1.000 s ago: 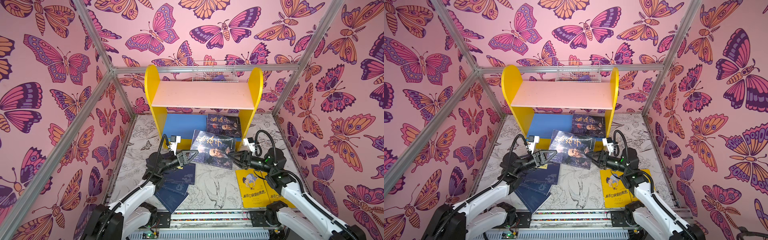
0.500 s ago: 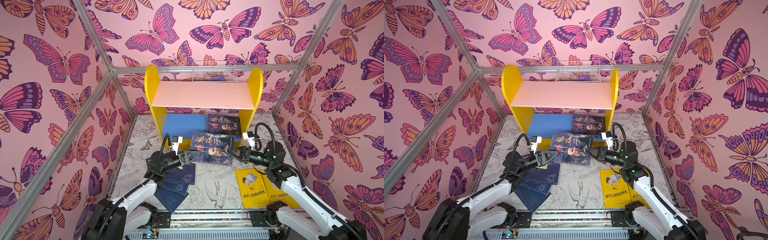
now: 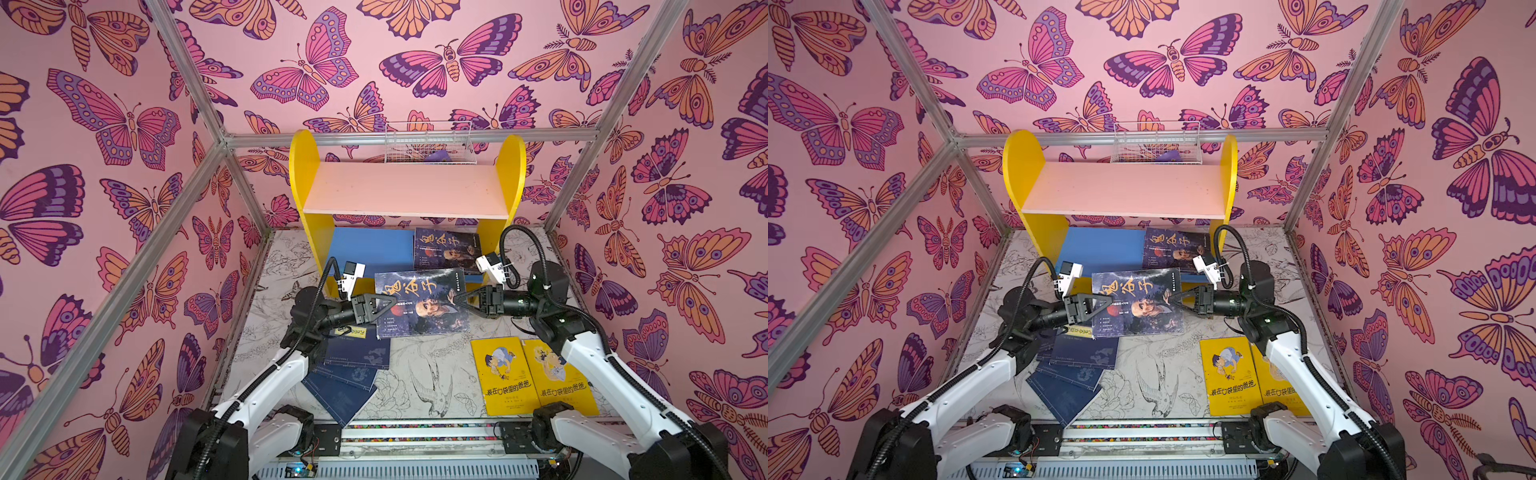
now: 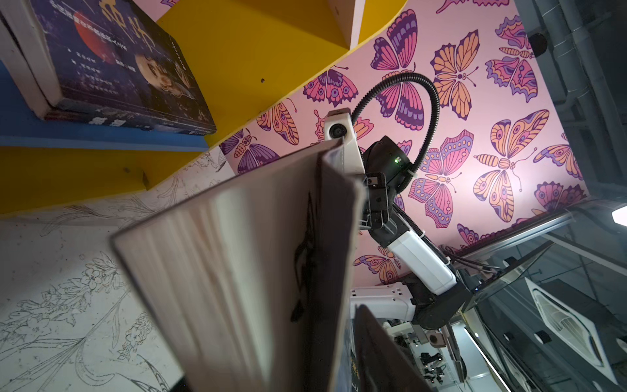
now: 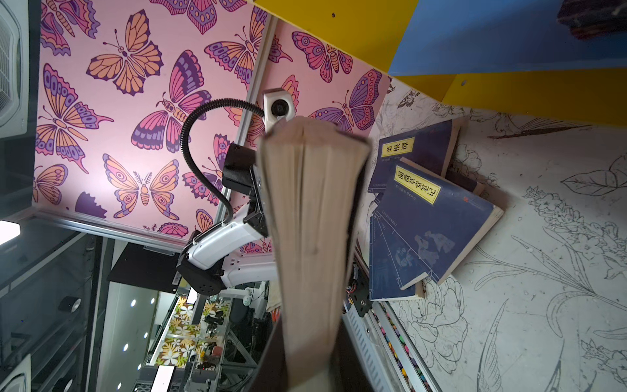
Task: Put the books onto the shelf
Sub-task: 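Carry the purple book with both grippers toward the blue shelf, then push the purple book onto the stack with left gripper while right withdraws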
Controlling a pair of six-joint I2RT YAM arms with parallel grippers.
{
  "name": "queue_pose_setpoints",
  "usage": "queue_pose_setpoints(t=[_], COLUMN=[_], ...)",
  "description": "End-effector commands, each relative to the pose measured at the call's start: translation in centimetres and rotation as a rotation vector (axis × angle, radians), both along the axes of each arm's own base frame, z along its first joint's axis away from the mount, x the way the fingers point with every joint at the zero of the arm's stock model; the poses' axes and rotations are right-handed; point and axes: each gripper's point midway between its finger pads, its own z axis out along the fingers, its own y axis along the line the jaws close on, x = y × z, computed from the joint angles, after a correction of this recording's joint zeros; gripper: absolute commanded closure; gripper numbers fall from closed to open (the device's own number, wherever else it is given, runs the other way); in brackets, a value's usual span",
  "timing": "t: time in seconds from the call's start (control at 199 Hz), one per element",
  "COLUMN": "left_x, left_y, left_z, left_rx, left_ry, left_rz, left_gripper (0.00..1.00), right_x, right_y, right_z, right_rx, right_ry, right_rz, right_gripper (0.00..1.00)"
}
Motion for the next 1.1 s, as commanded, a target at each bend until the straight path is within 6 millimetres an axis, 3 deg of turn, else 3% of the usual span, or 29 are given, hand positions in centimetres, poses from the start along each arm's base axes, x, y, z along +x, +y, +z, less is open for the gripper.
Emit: queue_pose_setpoints(t=[0.0, 0.262, 0.327, 0.433, 0.494, 0.63, 0.645, 0.715, 0.902, 1.098], left_x=[-0.8, -1.3, -0.2, 3.0, 4.8, 8.5, 9.4, 11.4, 15.7, 17.6], left_y=[-0.1, -0.3, -0.1, 0.6, 0.9, 0.1, -0.3, -1.2, -2.7, -4.4], left_z=[1.5, 1.4, 1.1, 1.4, 2.3, 4.2, 3.3, 3.2, 2.9, 3.6], left_rx=[-0.001, 0.005, 0.035, 0.085, 0.082, 0.064, 0.075, 0.074, 0.063, 0.006], left_ry=[-0.062, -0.048, -0.033, -0.063, -0.097, -0.138, -0.112, -0.122, -0.183, -0.25], left_rz=[-0.066, -0.108, -0.051, 0.125, 0.199, 0.225, 0.22, 0.203, 0.24, 0.239], left_gripper=[0.61, 1.0, 1.0, 1.0, 1.0, 1.0, 1.0, 1.0, 1.0, 1.0], right_x=[-0.6, 0.8, 1.3, 2.1, 2.8, 4.3, 4.4, 4.4, 3.4, 2.7], right_y=[0.0, -0.4, -0.6, -1.7, -3.0, -7.0, -7.3, -8.4, -9.0, -9.2], right_z=[1.2, 0.9, 1.0, 0.8, 0.7, 0.6, 0.5, 0.0, -1.0, -2.1], right_rx=[0.019, 0.006, -0.004, -0.094, -0.176, -0.321, -0.334, -0.381, -0.427, -0.428], right_ry=[-0.048, -0.035, -0.054, -0.105, -0.147, -0.211, -0.213, -0.206, -0.197, -0.172], right_rz=[0.062, 0.01, -0.016, -0.12, -0.24, -0.524, -0.542, -0.589, -0.591, -0.595], right_gripper=[1.0, 1.0, 0.97, 0.57, 0.47, 0.44, 0.44, 0.45, 0.46, 0.47])
